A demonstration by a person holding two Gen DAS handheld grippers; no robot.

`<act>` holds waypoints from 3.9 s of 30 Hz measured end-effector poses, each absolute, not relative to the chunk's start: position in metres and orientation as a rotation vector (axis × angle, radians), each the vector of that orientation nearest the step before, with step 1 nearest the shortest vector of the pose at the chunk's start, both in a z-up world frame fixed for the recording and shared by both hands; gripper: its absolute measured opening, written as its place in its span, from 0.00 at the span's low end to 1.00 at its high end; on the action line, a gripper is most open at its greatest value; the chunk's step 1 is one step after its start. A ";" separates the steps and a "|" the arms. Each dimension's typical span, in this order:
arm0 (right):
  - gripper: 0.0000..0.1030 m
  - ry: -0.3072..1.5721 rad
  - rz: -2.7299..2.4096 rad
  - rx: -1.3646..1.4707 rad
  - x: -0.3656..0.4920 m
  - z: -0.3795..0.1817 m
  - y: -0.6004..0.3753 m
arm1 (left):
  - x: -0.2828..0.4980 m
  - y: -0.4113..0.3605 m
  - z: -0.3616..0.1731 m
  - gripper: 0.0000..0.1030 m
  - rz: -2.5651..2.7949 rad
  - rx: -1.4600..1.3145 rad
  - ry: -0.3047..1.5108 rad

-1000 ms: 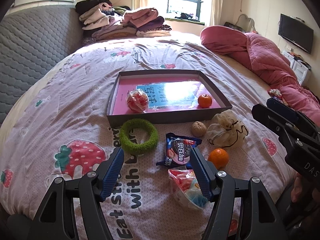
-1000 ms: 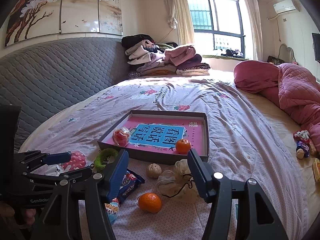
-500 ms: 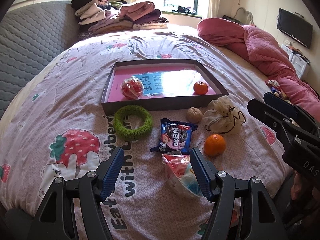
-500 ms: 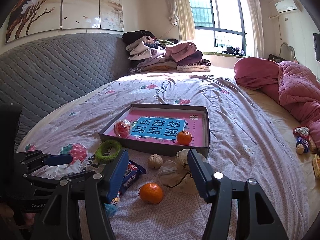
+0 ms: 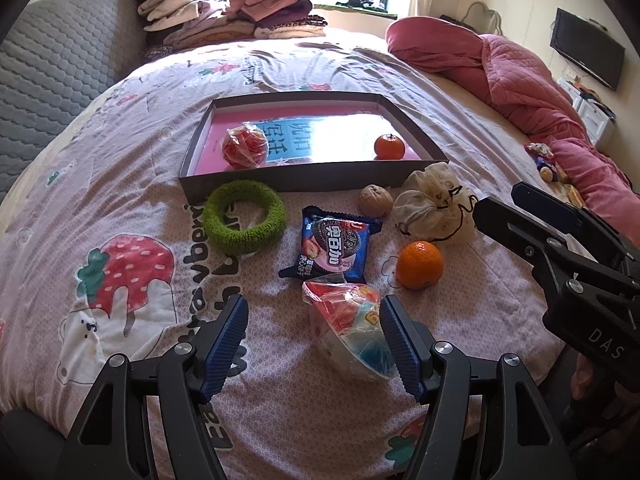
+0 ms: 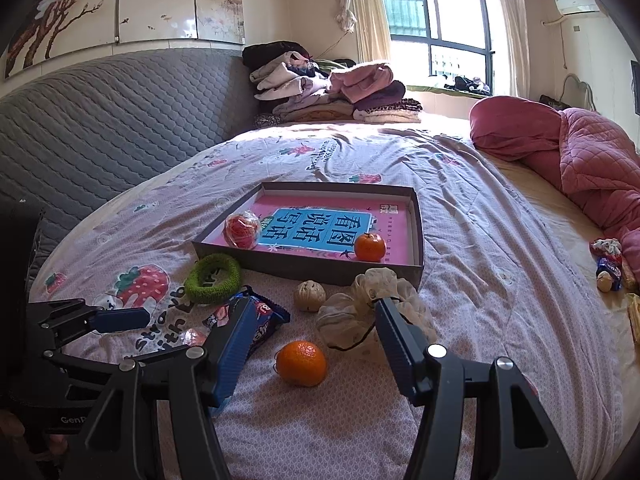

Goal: Organize objects
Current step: 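Withdraw both tools from the tray toward the remaining items on the bed, then grasp the clear candy bag with the left tool while the right tool grasps the second orange, then lift and carry the candy bag with the left tool while the right tool carries the orange toward the tray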

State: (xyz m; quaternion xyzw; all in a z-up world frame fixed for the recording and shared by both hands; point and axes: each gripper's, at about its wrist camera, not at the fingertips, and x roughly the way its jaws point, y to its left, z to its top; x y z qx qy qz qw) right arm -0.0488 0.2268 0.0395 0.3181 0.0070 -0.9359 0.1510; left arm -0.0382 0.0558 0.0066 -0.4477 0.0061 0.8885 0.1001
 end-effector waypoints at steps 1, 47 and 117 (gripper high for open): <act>0.59 0.020 -2.686 0.921 -0.049 0.038 0.227 | -0.038 0.057 0.006 0.68 2.622 -1.326 0.020; 0.59 -0.012 -2.535 1.184 -0.072 -0.015 0.218 | -0.042 0.073 -0.028 0.74 2.505 -1.413 0.024; 0.40 -0.068 -2.465 1.189 -0.077 -0.025 0.211 | -0.056 0.046 -0.027 0.57 2.562 -1.288 -0.065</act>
